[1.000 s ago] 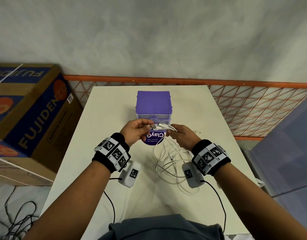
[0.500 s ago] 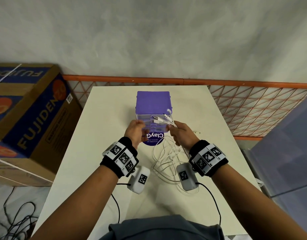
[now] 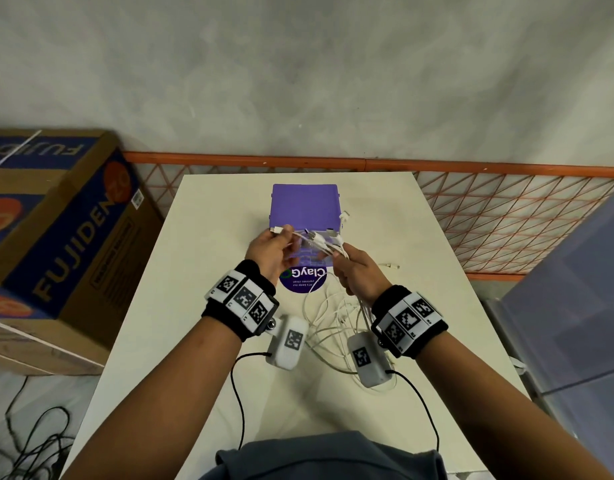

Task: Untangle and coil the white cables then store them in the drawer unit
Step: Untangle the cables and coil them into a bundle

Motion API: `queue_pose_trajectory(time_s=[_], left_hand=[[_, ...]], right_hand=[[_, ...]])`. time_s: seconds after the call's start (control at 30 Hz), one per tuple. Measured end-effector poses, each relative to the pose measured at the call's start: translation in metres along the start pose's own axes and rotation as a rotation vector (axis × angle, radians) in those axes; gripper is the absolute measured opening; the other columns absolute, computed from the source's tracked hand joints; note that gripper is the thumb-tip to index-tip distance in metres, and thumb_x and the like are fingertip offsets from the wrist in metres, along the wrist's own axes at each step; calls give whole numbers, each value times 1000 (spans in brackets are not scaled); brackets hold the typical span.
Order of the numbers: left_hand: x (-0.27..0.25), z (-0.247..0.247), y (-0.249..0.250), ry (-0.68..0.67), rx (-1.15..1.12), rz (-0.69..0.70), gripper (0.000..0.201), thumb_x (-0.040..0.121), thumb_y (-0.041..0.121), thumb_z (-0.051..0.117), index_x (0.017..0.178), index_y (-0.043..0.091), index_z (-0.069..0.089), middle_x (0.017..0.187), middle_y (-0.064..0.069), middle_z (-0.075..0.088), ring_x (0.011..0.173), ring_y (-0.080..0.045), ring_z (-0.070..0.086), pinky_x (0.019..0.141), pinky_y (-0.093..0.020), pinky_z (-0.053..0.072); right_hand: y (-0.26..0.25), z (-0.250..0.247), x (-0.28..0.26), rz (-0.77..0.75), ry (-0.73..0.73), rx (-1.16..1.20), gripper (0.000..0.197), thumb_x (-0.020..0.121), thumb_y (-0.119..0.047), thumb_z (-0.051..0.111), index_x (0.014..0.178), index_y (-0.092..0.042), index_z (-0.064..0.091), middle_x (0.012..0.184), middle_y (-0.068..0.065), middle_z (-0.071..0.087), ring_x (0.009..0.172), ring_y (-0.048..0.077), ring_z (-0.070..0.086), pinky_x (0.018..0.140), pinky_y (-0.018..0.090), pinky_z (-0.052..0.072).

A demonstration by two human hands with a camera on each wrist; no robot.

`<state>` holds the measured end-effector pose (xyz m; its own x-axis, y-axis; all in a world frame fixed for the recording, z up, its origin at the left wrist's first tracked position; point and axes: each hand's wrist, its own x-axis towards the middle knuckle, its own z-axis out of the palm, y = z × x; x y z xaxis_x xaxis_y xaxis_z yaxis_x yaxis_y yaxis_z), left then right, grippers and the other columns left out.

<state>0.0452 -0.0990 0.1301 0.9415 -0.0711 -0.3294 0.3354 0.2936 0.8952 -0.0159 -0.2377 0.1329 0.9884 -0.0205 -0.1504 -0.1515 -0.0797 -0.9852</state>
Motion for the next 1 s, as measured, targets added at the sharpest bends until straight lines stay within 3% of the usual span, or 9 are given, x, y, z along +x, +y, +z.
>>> queue_pose_trajectory(time_s=[0.1,0.17,0.27,0.4,0.5,0.57,0.7,0.87,1.0], left_hand=[[-3,2,-4,-96,-12,-191,26,97,33,40,99,13,56,88,-9,60,71,-22,60,61,-32,55],[-6,3,-9,-209,-156,-292,39,98,41,34,111,10,55,89,-12,66,73,-26,67,69,-38,57],[-4,4,-5,-223,-412,-259,38,101,31,26,97,6,53,75,-8,74,67,-20,72,56,-32,59],[-2,13,2,-145,-484,-161,29,101,20,27,89,12,53,54,4,56,44,-8,57,67,-34,52],[-4,20,4,-83,-496,-120,30,101,16,25,86,14,50,60,1,37,38,-7,41,61,-25,39],[-3,23,6,-49,-542,-120,30,101,16,26,82,13,50,59,1,38,40,-8,38,58,-22,35],[-7,29,7,-88,-538,-111,32,101,16,25,79,12,48,64,0,37,40,-10,41,65,-29,43],[-15,30,10,-166,-437,-115,30,100,27,31,77,14,46,66,1,38,52,-11,45,57,-27,46],[-13,23,6,-178,-238,-36,33,95,31,44,124,14,44,88,-5,53,74,-19,56,66,-30,50]], right_hand=[[1,1,-1,-26,1,11,25,96,-3,32,85,-14,52,56,-1,30,32,-1,31,35,8,25],[2,1,0,-36,-21,-14,25,95,-2,33,88,-16,52,53,-3,35,36,-1,32,35,8,26],[6,1,-2,-16,-87,-44,34,95,-1,33,85,-27,53,42,-14,42,35,-1,32,36,6,25],[10,0,-2,29,-107,-106,33,96,-6,33,76,-25,51,60,3,35,40,3,31,36,11,24],[9,3,0,-21,-22,-144,32,96,-6,35,76,-27,51,69,7,45,50,11,41,39,13,32],[5,6,0,-43,38,-97,34,95,-4,36,75,-27,50,66,-3,47,47,1,45,41,9,33],[3,11,4,-48,-13,-164,30,95,-9,39,67,-18,49,61,1,48,44,13,42,37,17,34],[2,15,8,-32,62,-117,36,93,-10,41,59,-18,45,36,-10,42,29,2,33,34,13,27],[2,12,10,-66,130,-98,38,94,-6,36,60,-21,45,30,-15,45,29,-1,38,33,10,28]])
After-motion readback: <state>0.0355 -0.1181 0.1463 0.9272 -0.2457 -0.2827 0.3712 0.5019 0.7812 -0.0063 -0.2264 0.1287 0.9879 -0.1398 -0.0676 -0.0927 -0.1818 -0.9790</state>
